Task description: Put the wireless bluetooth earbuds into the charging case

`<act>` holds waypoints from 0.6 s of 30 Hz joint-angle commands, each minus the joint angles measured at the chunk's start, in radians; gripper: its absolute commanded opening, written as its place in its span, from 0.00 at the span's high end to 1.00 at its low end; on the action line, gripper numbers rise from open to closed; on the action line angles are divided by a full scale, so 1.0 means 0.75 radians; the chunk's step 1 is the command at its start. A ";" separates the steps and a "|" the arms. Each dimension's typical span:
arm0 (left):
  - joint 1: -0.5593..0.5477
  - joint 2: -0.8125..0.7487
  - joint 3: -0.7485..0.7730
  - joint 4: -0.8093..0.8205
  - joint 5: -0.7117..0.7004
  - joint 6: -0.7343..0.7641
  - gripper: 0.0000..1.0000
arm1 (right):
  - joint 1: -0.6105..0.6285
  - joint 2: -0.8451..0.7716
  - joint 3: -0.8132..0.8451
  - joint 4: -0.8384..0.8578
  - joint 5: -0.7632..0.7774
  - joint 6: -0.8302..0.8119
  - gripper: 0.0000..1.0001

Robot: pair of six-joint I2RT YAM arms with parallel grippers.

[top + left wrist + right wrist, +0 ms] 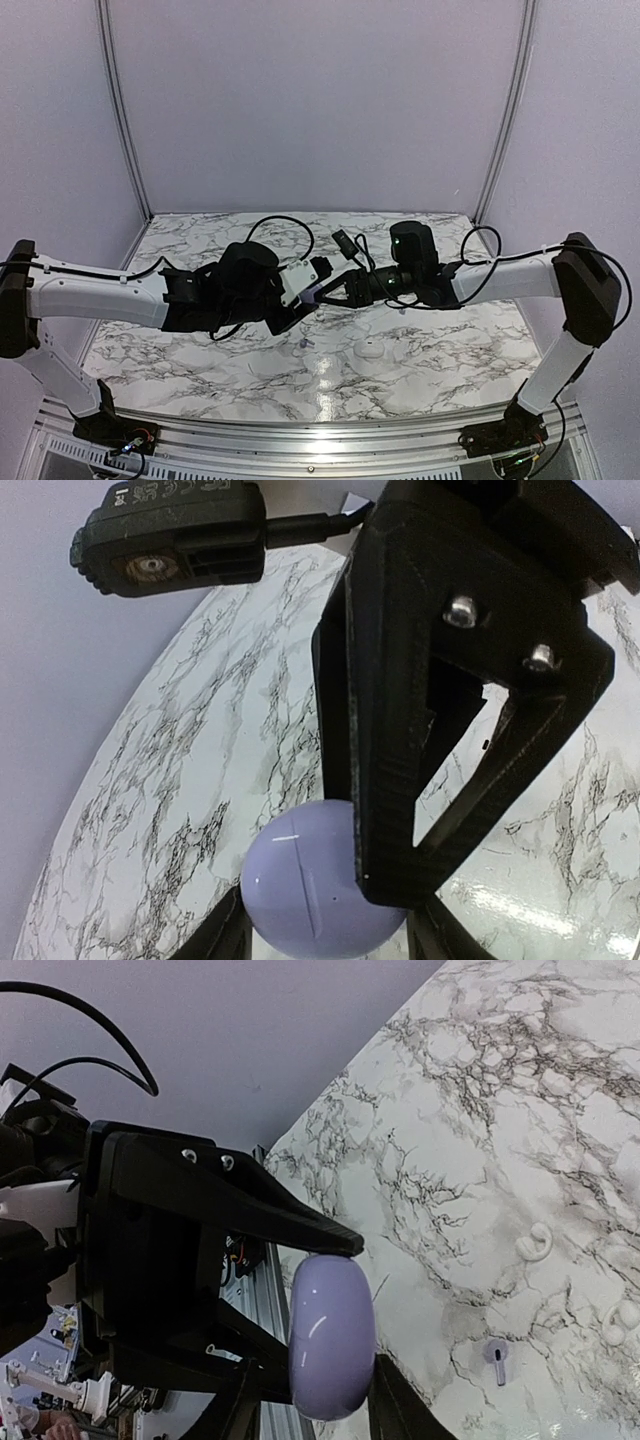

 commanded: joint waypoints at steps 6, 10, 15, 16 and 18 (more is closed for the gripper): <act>-0.010 0.010 0.042 0.059 -0.022 0.019 0.71 | 0.027 0.040 0.051 0.076 -0.044 0.034 0.68; -0.010 0.008 0.040 0.058 -0.032 0.013 0.67 | 0.025 0.038 0.045 0.091 -0.039 0.040 0.81; -0.007 -0.023 0.022 0.047 -0.038 -0.049 0.36 | 0.025 0.024 0.043 0.087 -0.043 -0.001 0.97; -0.006 -0.039 0.008 0.050 -0.024 -0.061 0.31 | 0.024 0.016 0.045 0.084 -0.044 -0.020 0.99; 0.001 -0.098 -0.040 0.066 0.026 -0.097 0.21 | 0.024 -0.004 0.047 0.058 -0.041 -0.076 1.00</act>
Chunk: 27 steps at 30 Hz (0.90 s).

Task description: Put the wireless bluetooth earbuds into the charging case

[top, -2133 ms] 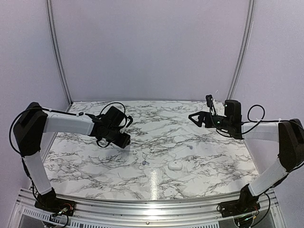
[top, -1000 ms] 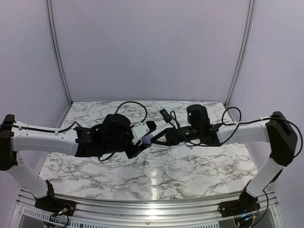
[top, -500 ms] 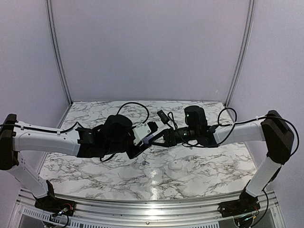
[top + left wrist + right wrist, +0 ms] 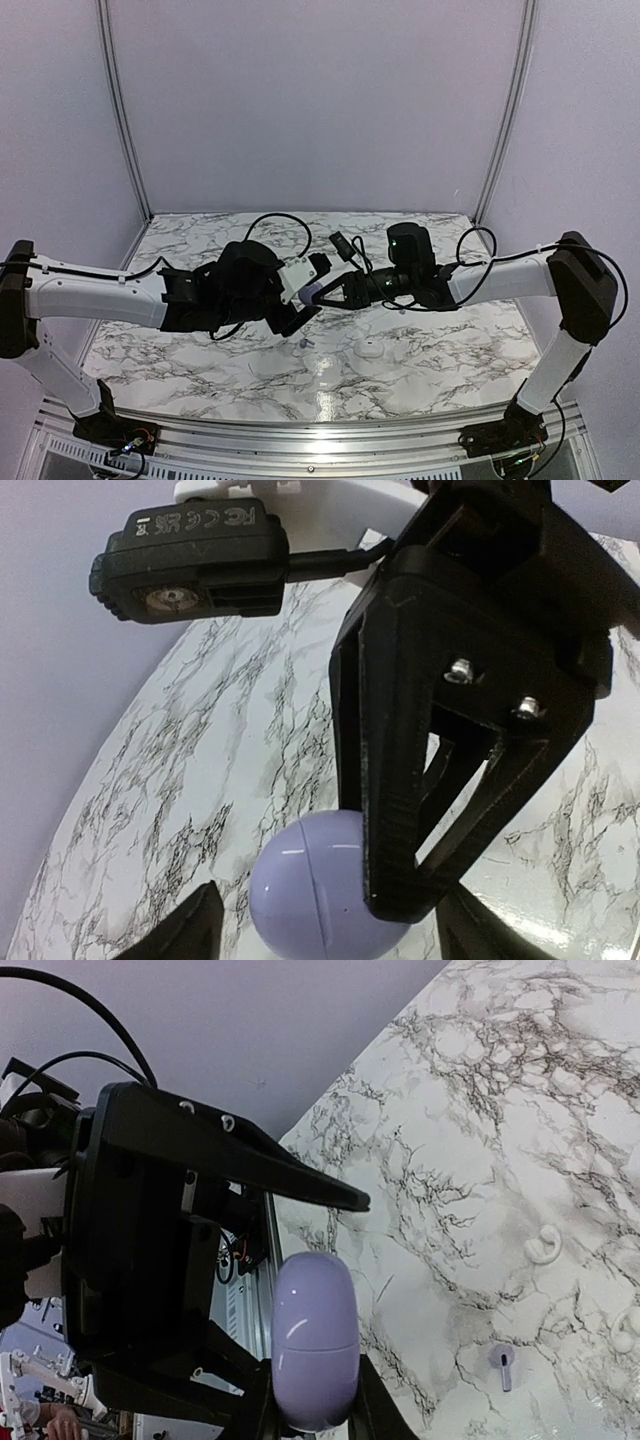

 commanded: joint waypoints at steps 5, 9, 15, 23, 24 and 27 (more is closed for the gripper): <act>0.091 -0.249 -0.175 0.151 0.343 -0.251 0.14 | 0.012 -0.091 0.034 -0.053 -0.029 -0.282 1.00; 0.213 -0.305 -0.216 0.195 0.615 -0.423 0.18 | 0.014 -0.132 0.023 -0.059 -0.076 -0.412 1.00; 0.283 -0.327 -0.238 0.277 0.798 -0.553 0.23 | 0.016 -0.185 0.019 -0.070 -0.141 -0.536 1.00; 0.296 -0.269 -0.211 0.311 0.875 -0.592 0.28 | 0.025 -0.194 0.026 -0.081 -0.159 -0.561 1.00; 0.297 -0.261 -0.209 0.314 0.874 -0.596 0.28 | 0.033 -0.195 0.029 -0.085 -0.159 -0.569 1.00; 0.298 -0.242 -0.198 0.315 0.826 -0.605 0.31 | 0.047 -0.199 0.036 -0.097 -0.157 -0.588 1.00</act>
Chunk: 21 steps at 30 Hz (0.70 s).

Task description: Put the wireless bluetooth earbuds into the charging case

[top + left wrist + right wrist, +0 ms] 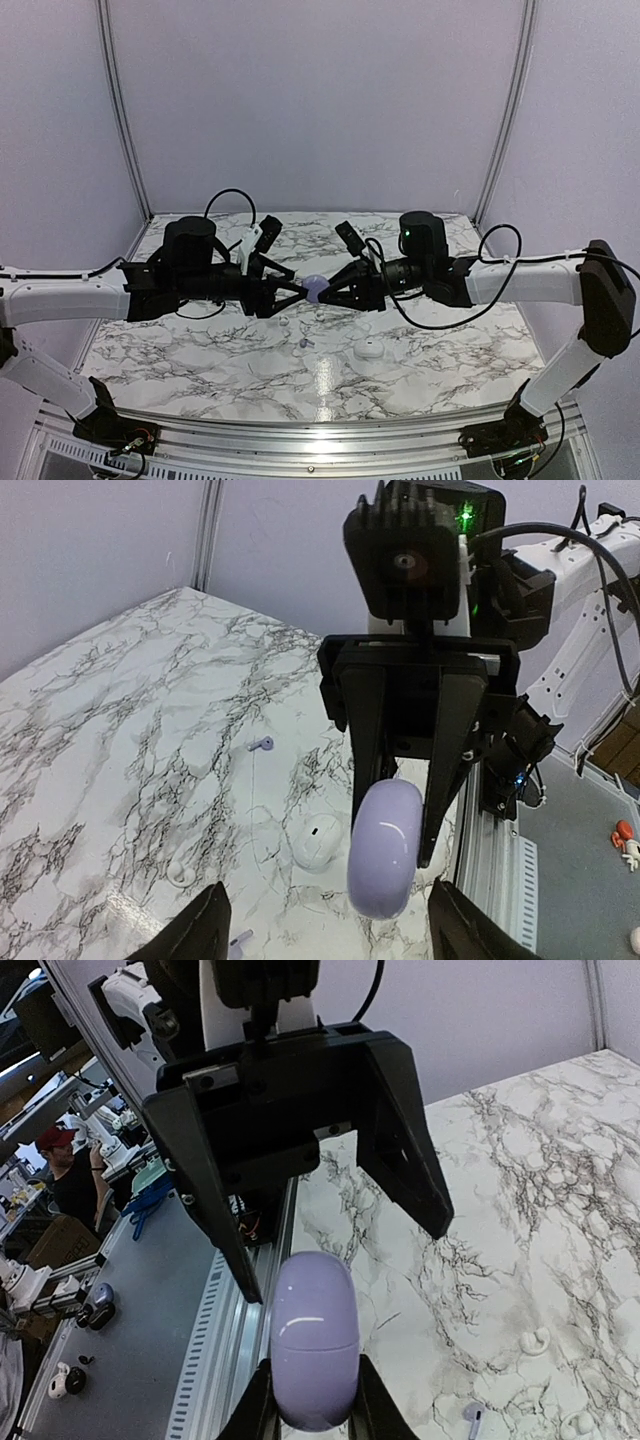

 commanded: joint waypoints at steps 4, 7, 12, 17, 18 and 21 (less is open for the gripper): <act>0.048 0.024 0.028 0.051 -0.047 -0.070 0.35 | 0.047 -0.044 0.032 -0.023 -0.033 -0.077 1.00; 0.069 0.012 0.024 0.063 -0.041 -0.098 0.36 | 0.061 -0.052 0.025 -0.025 -0.039 -0.102 1.00; 0.084 0.005 0.011 0.083 -0.024 -0.130 0.37 | 0.065 -0.041 0.026 -0.012 -0.064 -0.106 1.00; 0.110 -0.015 -0.015 0.116 -0.012 -0.156 0.37 | 0.063 -0.051 0.010 0.039 -0.066 -0.094 1.00; 0.114 -0.023 -0.023 0.125 -0.010 -0.159 0.37 | 0.065 -0.053 0.008 0.046 -0.063 -0.092 1.00; 0.135 -0.075 -0.080 0.199 0.020 -0.168 0.34 | 0.065 -0.066 -0.022 0.139 -0.041 -0.056 1.00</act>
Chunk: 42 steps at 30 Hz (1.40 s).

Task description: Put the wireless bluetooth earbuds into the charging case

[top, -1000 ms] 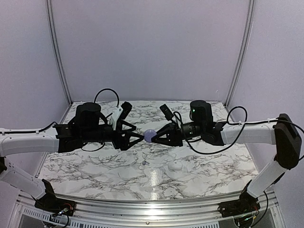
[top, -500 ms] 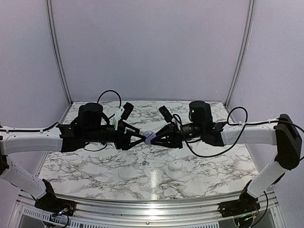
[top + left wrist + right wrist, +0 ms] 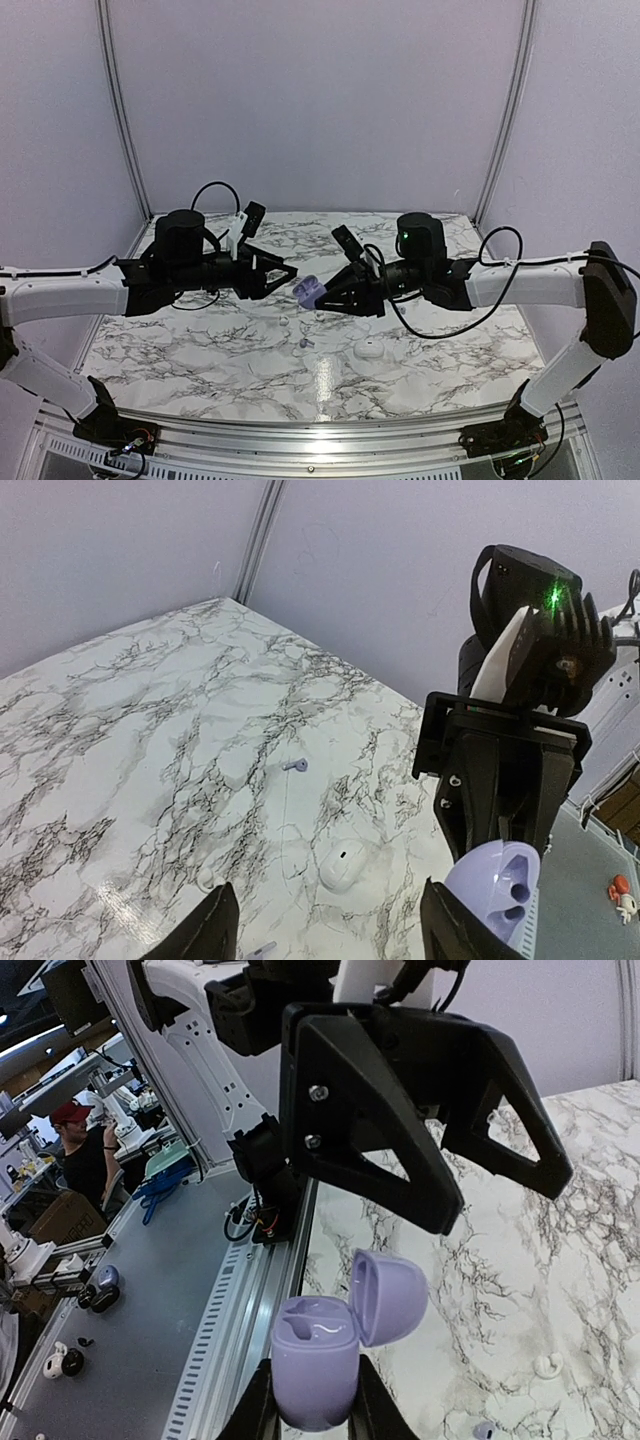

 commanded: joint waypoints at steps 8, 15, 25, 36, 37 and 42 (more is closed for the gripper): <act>0.033 -0.269 -0.407 0.681 0.115 0.009 0.28 | 0.010 -0.079 -0.103 0.564 0.099 0.224 1.00; -0.043 -0.214 -0.351 0.754 0.225 0.084 0.33 | 0.014 -0.072 -0.140 0.995 0.194 0.475 1.00; -0.101 -0.141 -0.251 0.860 0.211 0.040 0.45 | 0.053 -0.021 -0.124 1.141 0.227 0.542 1.00; -0.177 -0.028 -0.228 1.029 0.188 -0.080 0.50 | 0.100 0.009 -0.125 1.173 0.271 0.539 1.00; -0.180 -0.025 -0.224 1.034 0.182 -0.081 0.51 | 0.102 0.009 -0.127 1.173 0.274 0.537 1.00; -0.185 -0.007 -0.212 1.066 0.159 -0.086 0.53 | 0.108 0.004 -0.138 1.165 0.281 0.527 1.00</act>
